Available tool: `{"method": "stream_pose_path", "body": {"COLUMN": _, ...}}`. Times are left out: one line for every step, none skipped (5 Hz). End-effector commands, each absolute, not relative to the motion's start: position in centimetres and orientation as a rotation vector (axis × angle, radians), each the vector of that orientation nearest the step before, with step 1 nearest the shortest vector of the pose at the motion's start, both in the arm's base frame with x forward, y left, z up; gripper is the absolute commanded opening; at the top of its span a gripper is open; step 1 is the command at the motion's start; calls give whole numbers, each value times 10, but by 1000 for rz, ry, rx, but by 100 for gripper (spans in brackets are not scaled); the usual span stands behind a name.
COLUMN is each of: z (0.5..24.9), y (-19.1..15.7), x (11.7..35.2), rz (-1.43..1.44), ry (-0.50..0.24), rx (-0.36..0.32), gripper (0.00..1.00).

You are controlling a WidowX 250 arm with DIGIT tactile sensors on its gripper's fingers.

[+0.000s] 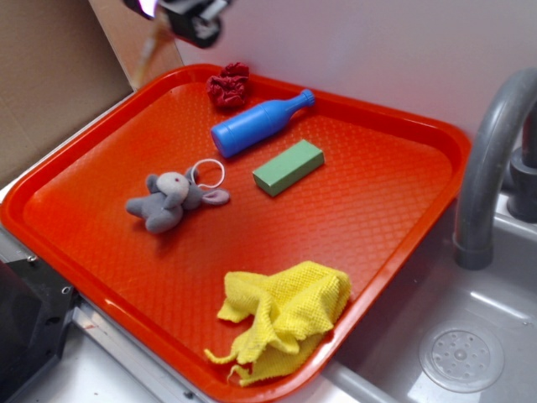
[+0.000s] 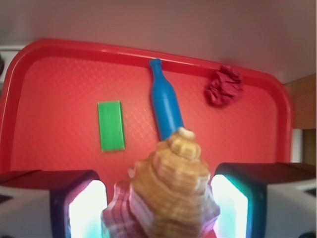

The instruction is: Grab the shell.

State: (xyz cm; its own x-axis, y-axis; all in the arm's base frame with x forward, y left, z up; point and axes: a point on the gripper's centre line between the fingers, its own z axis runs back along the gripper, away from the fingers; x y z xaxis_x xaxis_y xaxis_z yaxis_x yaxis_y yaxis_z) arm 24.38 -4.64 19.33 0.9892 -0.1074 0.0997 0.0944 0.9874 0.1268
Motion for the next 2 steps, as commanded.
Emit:
{"method": "stream_pose_path", "body": {"z": 243, "y": -58, "x": 238, "rz": -108, "ry": -262, "rx": 88, "gripper": 0}}
{"method": "stream_pose_path", "body": {"z": 243, "y": -52, "x": 240, "rz": -84, "ry": -238, "rx": 105, "gripper": 64}}
